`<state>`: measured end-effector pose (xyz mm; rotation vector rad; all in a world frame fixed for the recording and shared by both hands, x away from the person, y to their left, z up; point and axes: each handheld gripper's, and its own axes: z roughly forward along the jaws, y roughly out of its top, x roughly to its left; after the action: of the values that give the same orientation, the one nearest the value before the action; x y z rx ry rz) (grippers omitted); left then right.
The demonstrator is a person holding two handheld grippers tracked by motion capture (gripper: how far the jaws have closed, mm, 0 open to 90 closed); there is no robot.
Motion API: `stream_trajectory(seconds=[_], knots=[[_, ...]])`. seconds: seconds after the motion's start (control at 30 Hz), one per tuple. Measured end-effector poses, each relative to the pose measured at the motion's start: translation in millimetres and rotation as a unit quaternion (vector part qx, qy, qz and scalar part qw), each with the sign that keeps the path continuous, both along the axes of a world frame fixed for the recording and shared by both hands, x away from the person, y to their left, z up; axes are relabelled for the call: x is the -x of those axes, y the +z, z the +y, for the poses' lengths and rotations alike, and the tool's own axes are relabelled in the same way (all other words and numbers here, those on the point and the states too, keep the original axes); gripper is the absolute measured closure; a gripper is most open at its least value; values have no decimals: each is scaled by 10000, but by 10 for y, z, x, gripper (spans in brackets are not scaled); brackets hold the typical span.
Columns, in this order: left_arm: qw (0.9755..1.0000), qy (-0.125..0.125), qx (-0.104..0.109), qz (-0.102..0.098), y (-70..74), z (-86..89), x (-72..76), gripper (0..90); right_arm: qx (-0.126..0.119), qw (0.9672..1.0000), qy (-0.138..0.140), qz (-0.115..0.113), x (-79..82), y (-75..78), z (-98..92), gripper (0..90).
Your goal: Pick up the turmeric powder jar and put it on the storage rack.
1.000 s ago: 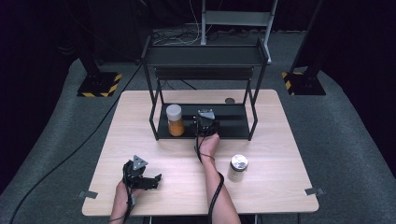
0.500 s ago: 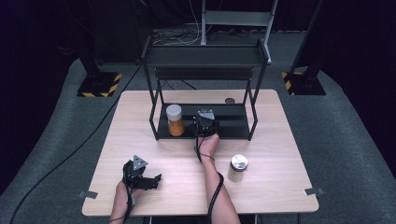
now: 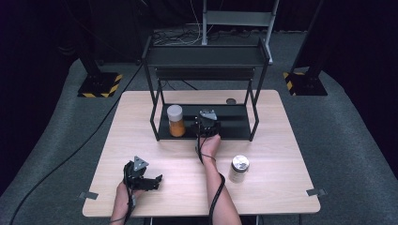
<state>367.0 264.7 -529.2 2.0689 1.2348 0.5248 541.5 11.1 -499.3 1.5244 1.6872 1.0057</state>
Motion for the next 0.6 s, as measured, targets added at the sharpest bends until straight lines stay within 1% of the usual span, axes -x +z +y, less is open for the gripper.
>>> stream_trajectory(seconds=[0.1, 0.37, 0.6], knots=[[10000, 1, 1, 0, 0, 0, 0, 21, 38, 10000, -8, -6, 1, -2, 11, 302], [10000, -1, 0, 0, 0, 0, 0, 21, 40, 10000, -10, 1, -1, -8, 11, 297], [10000, -1, -1, 1, 0, 0, 0, 21, 56, 9999, 2, 92, -13, -18, 1, 273]])
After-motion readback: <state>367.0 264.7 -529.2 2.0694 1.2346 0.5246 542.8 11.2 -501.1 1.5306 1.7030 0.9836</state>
